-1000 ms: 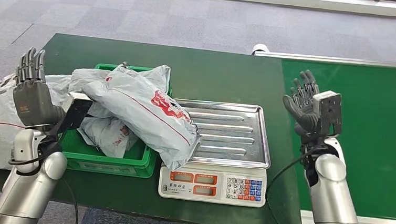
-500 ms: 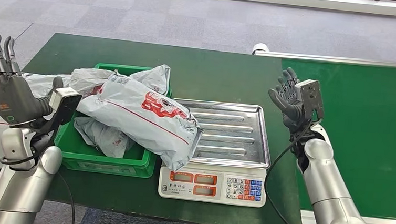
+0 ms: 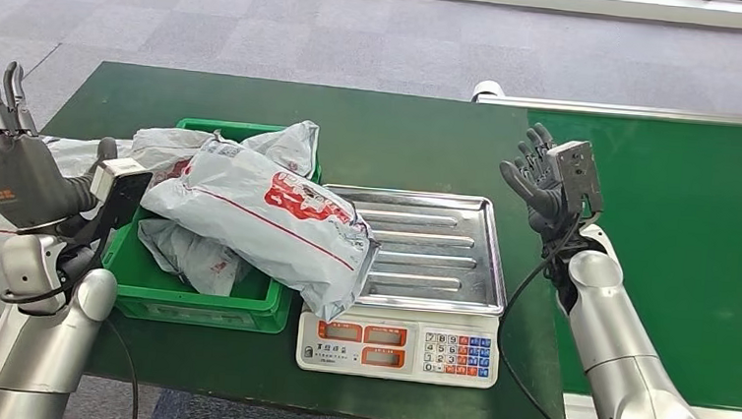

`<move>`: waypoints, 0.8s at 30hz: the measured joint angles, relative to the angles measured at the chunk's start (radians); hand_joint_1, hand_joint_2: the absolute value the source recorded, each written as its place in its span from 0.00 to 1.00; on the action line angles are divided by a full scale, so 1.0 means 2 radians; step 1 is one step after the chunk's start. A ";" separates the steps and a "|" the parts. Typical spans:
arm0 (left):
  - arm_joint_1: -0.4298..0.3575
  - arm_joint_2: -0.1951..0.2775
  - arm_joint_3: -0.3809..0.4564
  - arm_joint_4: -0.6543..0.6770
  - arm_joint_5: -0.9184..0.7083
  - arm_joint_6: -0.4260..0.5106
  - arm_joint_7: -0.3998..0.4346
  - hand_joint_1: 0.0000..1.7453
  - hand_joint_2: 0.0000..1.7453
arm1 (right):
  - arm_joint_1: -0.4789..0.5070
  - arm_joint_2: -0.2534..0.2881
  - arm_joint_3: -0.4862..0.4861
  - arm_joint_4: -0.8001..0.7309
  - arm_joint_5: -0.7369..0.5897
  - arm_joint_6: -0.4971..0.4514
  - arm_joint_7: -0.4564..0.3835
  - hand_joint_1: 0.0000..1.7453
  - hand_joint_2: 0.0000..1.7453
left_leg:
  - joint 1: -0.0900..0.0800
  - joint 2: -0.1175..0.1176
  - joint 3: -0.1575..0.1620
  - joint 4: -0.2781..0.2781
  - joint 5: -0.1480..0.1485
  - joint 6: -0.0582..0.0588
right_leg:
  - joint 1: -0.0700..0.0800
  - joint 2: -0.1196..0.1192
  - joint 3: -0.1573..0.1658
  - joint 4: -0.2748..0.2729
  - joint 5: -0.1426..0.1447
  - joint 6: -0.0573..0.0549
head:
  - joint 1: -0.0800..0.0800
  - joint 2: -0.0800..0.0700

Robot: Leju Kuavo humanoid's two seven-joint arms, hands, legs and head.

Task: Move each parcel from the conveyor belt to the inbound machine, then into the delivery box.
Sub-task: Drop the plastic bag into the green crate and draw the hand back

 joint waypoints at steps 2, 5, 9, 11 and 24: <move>0.000 0.000 0.000 0.000 0.000 0.000 0.000 0.00 1.00 | 0.000 0.000 0.000 0.001 0.000 0.000 0.000 0.00 1.00 | 0.000 0.000 0.000 0.000 0.000 0.000 | 0.000 0.000 0.000 0.000 0.000 0.000 | 0.000 0.000; -0.002 -0.001 0.000 0.000 0.025 -0.007 -0.014 0.00 1.00 | -0.002 0.000 0.001 0.004 -0.003 0.001 -0.001 0.00 1.00 | 0.000 0.000 0.000 0.000 0.000 0.000 | 0.000 0.000 0.000 0.000 0.000 0.000 | 0.000 0.000; -0.020 -0.014 -0.007 0.002 0.228 -0.109 -0.097 0.00 1.00 | -0.014 0.000 0.008 0.016 -0.016 0.008 -0.009 0.00 1.00 | 0.000 0.000 0.000 0.000 0.000 0.000 | 0.000 0.000 0.000 0.000 0.000 0.000 | 0.000 0.000; -0.031 -0.027 -0.011 0.003 0.344 -0.169 -0.134 0.00 1.00 | -0.019 0.001 0.013 0.023 -0.018 0.010 -0.014 0.00 1.00 | 0.000 0.000 0.000 0.000 0.001 0.000 | 0.000 0.000 0.000 0.000 0.000 0.000 | 0.000 0.000; -0.098 -0.154 -0.069 0.112 0.706 -0.391 -0.177 0.00 1.00 | -0.019 0.080 0.037 0.028 0.003 -0.021 0.009 0.00 1.00 | 0.000 0.000 0.000 0.000 0.000 0.000 | 0.000 0.000 0.000 0.000 0.001 0.000 | 0.000 0.000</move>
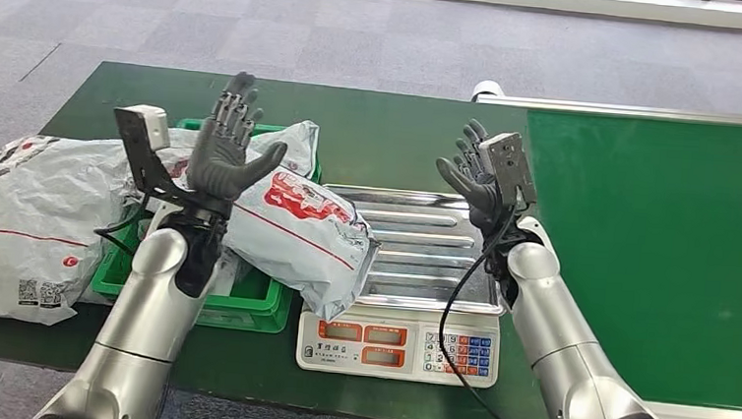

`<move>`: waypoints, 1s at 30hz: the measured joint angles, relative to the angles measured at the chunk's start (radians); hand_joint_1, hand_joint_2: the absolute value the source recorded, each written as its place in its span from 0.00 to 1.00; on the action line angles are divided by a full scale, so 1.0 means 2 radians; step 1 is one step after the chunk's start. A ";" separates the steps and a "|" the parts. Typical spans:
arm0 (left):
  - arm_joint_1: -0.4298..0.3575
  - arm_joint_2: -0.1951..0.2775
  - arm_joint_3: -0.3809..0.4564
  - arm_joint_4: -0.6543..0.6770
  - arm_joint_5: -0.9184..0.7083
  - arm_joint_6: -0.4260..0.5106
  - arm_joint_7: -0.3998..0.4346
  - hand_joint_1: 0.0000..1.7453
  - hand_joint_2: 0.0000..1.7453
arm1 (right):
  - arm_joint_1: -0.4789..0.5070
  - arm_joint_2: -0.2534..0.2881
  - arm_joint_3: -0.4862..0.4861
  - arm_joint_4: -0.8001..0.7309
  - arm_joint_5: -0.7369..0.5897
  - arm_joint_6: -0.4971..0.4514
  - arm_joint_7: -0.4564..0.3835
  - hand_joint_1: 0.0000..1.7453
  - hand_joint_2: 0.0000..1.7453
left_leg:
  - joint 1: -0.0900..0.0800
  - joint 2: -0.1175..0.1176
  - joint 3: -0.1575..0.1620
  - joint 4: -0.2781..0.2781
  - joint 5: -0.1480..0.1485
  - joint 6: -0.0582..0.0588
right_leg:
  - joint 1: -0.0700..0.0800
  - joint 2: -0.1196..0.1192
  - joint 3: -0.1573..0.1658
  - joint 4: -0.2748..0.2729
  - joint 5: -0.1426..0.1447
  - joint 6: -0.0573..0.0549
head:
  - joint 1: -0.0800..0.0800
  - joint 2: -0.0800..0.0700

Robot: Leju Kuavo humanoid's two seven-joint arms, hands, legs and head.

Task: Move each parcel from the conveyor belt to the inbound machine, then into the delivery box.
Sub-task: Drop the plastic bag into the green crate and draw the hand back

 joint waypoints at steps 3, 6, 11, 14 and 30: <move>-0.017 -0.016 -0.010 0.033 0.015 -0.004 0.003 0.00 1.00 | -0.006 0.006 0.000 0.002 -0.005 0.005 0.002 0.00 1.00 | 0.000 0.000 0.000 0.000 0.000 0.000 | 0.000 0.000 0.000 0.000 0.000 0.000 | 0.000 0.000; -0.029 -0.024 -0.013 0.054 0.019 -0.005 0.003 0.00 1.00 | -0.014 0.008 0.000 0.008 -0.008 0.009 0.002 0.00 1.00 | 0.000 0.000 0.000 0.000 0.000 0.000 | 0.000 0.000 0.000 0.000 0.000 0.000 | 0.000 0.000; -0.039 -0.030 -0.017 0.077 0.022 -0.005 0.003 0.00 1.00 | -0.025 0.008 0.000 0.020 -0.013 0.011 -0.005 0.00 1.00 | 0.000 0.000 0.000 0.000 0.000 0.000 | 0.000 0.000 0.000 0.000 0.000 0.000 | 0.000 0.000; -0.046 -0.034 -0.024 0.089 0.024 -0.005 0.001 0.00 1.00 | -0.032 0.009 0.000 0.031 -0.018 0.008 -0.014 0.00 1.00 | 0.000 0.000 0.000 0.000 0.000 0.000 | 0.000 0.000 0.000 0.000 0.000 0.000 | 0.000 0.000; -0.013 -0.041 -0.056 0.120 0.024 0.014 -0.035 0.00 1.00 | -0.002 0.013 0.012 0.041 -0.024 -0.008 -0.032 0.00 1.00 | 0.000 0.000 0.000 0.000 0.000 0.000 | 0.000 0.000 0.000 0.000 0.000 0.000 | 0.000 0.000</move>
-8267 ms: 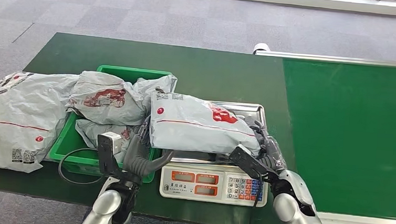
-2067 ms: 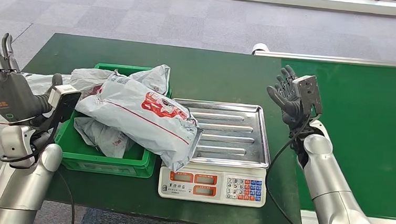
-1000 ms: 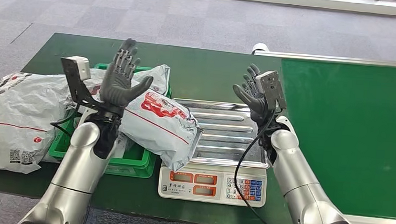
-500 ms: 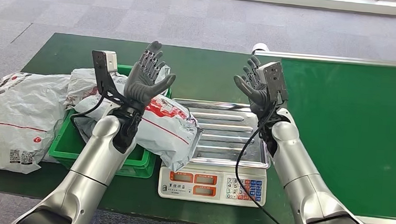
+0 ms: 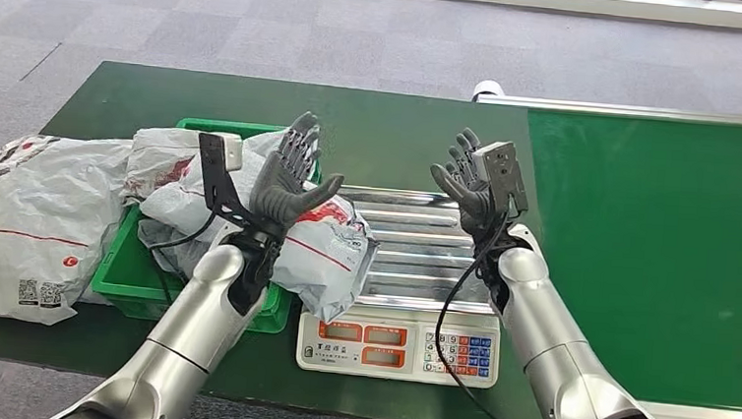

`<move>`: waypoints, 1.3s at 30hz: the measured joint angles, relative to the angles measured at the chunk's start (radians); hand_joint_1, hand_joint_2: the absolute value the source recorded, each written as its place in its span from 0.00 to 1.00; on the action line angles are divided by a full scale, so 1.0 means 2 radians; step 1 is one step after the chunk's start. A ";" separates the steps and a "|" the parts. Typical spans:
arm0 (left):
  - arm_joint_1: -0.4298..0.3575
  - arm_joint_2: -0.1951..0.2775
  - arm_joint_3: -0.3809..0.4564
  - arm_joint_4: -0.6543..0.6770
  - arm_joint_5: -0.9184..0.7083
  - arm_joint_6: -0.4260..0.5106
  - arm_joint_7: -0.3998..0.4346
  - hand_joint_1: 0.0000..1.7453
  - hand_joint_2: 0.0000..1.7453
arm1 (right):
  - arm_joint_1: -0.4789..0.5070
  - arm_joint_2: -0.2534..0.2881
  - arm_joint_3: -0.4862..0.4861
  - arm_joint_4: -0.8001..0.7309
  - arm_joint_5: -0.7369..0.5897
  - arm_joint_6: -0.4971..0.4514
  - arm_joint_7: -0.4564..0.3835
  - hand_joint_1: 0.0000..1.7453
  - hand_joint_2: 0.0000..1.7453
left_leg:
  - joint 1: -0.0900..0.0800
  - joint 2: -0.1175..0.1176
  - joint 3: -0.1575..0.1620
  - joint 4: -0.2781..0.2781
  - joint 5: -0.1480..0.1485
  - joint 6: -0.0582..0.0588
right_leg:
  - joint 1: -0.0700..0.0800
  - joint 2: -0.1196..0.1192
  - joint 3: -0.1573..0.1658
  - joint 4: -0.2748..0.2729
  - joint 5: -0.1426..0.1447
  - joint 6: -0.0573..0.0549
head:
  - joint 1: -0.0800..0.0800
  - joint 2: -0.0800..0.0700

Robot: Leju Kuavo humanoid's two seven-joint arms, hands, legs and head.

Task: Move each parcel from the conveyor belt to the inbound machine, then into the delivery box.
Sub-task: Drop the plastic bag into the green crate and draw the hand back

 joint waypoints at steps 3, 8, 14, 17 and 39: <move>0.001 -0.004 -0.010 0.011 0.002 0.000 -0.002 0.00 1.00 | 0.005 0.000 0.000 -0.004 0.000 -0.003 0.005 0.00 1.00 | 0.000 0.000 0.000 0.000 0.000 0.000 | 0.000 0.000 0.000 0.000 0.000 0.000 | 0.000 0.000; 0.000 -0.014 -0.026 0.029 0.008 -0.005 -0.007 0.00 1.00 | 0.007 0.000 0.000 -0.005 -0.003 -0.004 0.006 0.00 1.00 | 0.000 0.000 0.000 0.000 0.000 0.000 | 0.000 0.000 0.000 0.000 0.000 0.000 | 0.000 0.000; -0.002 -0.021 -0.034 0.041 0.011 -0.009 -0.006 0.00 1.00 | 0.008 -0.001 0.000 -0.005 -0.006 -0.005 0.006 0.00 1.00 | 0.000 0.000 0.000 0.000 0.000 0.000 | 0.000 0.000 0.000 0.000 0.000 0.000 | 0.000 0.000; -0.002 -0.027 -0.042 0.045 0.014 -0.009 -0.005 0.00 1.00 | 0.009 -0.003 0.000 -0.008 -0.010 -0.009 0.007 0.00 1.00 | 0.000 0.000 0.000 0.000 0.000 0.000 | 0.000 0.000 0.000 0.000 0.000 0.000 | 0.000 0.000; -0.030 -0.028 -0.059 0.108 -0.025 0.048 -0.027 0.00 1.00 | 0.050 -0.032 -0.003 -0.056 -0.018 -0.019 0.009 0.00 1.00 | 0.000 0.001 0.000 0.000 0.000 0.000 | 0.000 0.000 0.000 0.000 0.000 0.000 | 0.000 0.000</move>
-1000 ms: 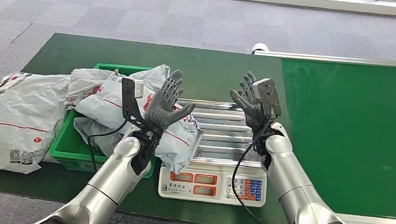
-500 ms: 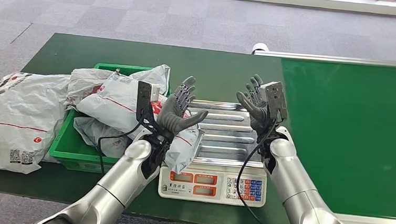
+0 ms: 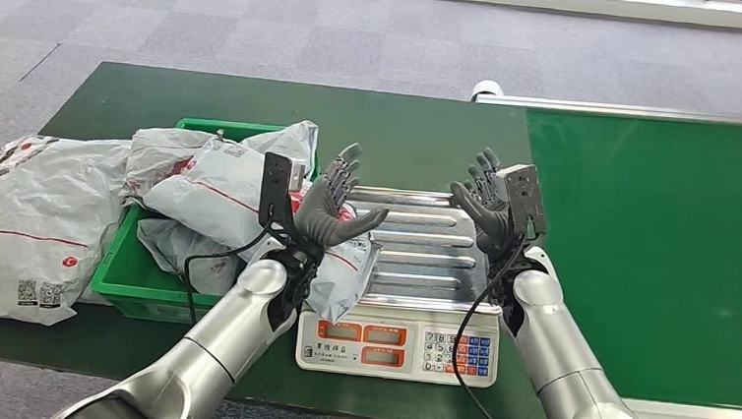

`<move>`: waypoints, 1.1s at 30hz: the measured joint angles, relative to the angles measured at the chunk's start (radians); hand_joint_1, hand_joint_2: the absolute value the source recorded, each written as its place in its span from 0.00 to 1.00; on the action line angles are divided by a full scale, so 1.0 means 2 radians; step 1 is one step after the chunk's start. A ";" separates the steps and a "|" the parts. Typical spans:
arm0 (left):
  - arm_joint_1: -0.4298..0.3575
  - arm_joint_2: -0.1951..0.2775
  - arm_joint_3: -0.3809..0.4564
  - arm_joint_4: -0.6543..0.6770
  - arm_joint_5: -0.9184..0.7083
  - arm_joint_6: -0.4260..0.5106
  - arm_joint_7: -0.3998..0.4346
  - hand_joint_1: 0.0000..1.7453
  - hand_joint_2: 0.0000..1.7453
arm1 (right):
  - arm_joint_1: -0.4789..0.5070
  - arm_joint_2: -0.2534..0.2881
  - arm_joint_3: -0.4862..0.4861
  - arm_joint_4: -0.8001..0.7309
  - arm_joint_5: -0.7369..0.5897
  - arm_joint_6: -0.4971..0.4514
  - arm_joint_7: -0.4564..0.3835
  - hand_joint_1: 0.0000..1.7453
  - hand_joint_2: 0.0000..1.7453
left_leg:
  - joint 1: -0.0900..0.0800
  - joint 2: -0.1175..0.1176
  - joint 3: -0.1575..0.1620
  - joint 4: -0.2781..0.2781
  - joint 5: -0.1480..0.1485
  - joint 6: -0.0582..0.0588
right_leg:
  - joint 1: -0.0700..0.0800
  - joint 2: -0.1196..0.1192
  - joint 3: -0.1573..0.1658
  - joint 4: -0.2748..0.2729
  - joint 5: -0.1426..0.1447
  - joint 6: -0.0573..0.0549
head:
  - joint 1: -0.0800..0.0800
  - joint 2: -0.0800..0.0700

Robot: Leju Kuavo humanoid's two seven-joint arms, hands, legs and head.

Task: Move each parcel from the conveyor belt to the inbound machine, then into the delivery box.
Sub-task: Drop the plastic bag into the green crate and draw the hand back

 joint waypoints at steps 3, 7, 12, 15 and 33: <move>-0.005 0.012 0.000 0.004 -0.018 0.030 -0.009 0.00 1.00 | 0.001 -0.003 0.000 0.000 0.000 0.000 0.000 0.00 1.00 | 0.000 0.000 0.000 0.000 0.000 0.000 | 0.000 0.000 0.000 0.000 0.000 0.000 | 0.000 0.000; -0.004 0.034 0.001 0.002 -0.051 0.064 -0.017 0.00 1.00 | 0.007 -0.004 0.000 -0.004 0.000 0.000 0.002 0.00 1.00 | 0.000 0.000 0.000 0.000 0.000 0.000 | 0.000 0.000 0.000 0.000 0.000 0.000 | 0.000 0.000; 0.016 0.056 0.018 -0.026 -0.096 0.078 -0.014 0.00 1.00 | 0.019 0.000 0.000 -0.017 0.013 0.002 0.005 0.00 1.00 | 0.000 0.000 0.000 -0.001 0.000 0.000 | 0.000 0.000 0.000 0.000 0.000 0.000 | 0.000 0.000; 0.032 0.063 0.035 -0.049 -0.113 0.079 -0.007 0.00 1.00 | 0.021 0.003 -0.001 -0.021 0.019 0.006 0.007 0.00 1.00 | 0.000 0.000 0.000 -0.001 0.000 0.000 | 0.000 0.000 0.000 0.000 0.000 0.000 | 0.000 0.000; 0.063 0.068 0.080 -0.101 -0.139 0.068 0.011 0.00 1.00 | 0.014 0.019 -0.008 -0.021 0.023 0.012 0.013 0.00 1.00 | 0.000 0.000 0.000 -0.001 0.000 0.000 | 0.000 0.000 0.000 0.000 0.000 0.000 | 0.000 0.000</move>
